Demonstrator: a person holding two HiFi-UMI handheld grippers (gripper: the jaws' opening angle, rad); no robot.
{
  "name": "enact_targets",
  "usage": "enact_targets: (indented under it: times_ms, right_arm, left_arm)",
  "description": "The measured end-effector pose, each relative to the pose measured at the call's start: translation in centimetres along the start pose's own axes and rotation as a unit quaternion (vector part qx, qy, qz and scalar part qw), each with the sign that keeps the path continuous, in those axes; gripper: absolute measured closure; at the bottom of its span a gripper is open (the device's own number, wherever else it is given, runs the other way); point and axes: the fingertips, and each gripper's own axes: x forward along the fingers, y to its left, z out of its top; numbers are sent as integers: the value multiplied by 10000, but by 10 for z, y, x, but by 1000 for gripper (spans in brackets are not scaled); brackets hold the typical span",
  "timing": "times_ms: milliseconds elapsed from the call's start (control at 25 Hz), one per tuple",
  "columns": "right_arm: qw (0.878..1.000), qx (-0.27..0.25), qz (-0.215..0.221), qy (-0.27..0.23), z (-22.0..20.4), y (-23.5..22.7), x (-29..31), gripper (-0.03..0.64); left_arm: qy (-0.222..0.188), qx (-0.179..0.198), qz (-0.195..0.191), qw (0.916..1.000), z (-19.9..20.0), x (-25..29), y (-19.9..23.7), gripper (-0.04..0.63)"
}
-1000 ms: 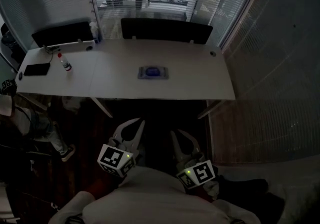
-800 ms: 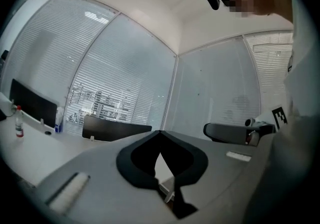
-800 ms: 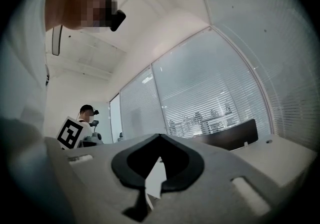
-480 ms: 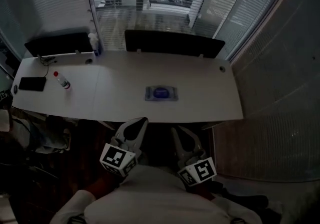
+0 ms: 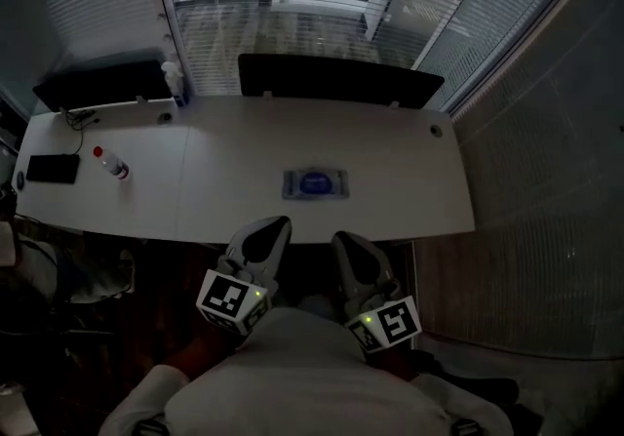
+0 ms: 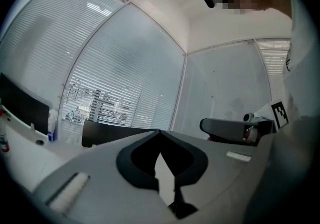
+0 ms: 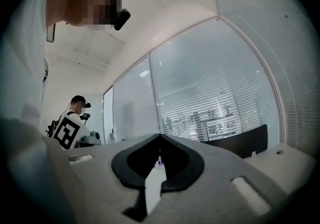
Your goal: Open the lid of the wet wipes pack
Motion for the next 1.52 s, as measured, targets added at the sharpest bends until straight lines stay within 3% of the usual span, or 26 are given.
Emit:
enact_targets:
  times_ms: [360, 720, 1080, 1440, 1520]
  right_arm:
    - [9999, -83, -2, 87, -5, -36, 17, 617]
    - [9929, -957, 117, 699, -53, -91, 61, 617]
    - [9624, -2123, 456, 1630, -133, -137, 101, 615]
    - [9419, -2401, 729, 2235, -228, -169, 136, 614]
    - [9355, -2459, 782, 2414, -251, -174, 140, 586]
  left_arm:
    - [185, 87, 137, 9997, -12, 37, 13, 592]
    - [928, -29, 316, 9952, -60, 91, 54, 592]
    - [1787, 111, 559, 9822, -143, 140, 116, 592]
    - [2553, 119, 685, 9644, -240, 175, 168, 592]
    - [2712, 82, 730, 9597, -261, 176, 177, 592]
